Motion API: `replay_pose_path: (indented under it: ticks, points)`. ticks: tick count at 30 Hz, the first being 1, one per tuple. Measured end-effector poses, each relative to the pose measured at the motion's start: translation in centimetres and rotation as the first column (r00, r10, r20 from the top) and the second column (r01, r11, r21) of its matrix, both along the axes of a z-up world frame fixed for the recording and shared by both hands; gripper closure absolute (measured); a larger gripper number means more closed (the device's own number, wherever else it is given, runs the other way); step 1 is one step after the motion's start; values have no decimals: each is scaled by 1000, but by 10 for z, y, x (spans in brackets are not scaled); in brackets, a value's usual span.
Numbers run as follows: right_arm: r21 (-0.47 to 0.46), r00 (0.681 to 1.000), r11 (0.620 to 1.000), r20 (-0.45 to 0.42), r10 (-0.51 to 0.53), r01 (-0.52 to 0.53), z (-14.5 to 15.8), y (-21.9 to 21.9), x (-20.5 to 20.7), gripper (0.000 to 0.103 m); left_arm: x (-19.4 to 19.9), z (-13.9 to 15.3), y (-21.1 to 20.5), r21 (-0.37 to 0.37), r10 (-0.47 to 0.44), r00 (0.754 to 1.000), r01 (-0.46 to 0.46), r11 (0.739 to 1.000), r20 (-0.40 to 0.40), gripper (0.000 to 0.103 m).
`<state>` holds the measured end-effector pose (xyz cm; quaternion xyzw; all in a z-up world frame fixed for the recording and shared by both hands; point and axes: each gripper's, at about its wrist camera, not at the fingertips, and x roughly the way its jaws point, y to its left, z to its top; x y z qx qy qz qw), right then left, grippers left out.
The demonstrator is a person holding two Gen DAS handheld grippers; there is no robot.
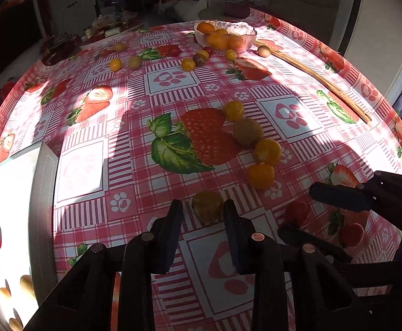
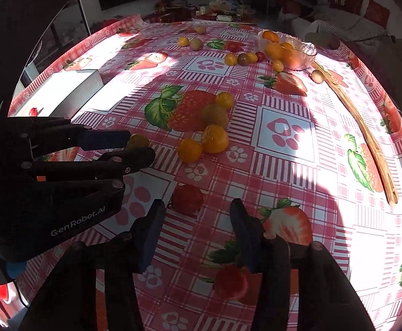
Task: Organize fruits
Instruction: 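Grasp a yellow-green fruit with the left gripper while the right grasps a red tomato, then carry both fruits over the white tray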
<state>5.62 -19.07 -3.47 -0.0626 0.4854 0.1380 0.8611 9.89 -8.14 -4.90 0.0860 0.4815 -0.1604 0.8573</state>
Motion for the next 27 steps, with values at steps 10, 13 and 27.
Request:
replay_pose_path:
  ticks: [10,13,27]
  points:
    - [70,998,996,-39,-50,53,3,-15,8,81,0,1,0,-46,-4,1000,4,999,6,81]
    - [85,997,994,-46,-61,65,4,-19,5,81,-3,3,2,-63,1,1000,0,998,9,81]
    - [137,993,986,-85,-81,92,14,-25,0,81,-25,32,33,-135,59,997,-52,990,50,81]
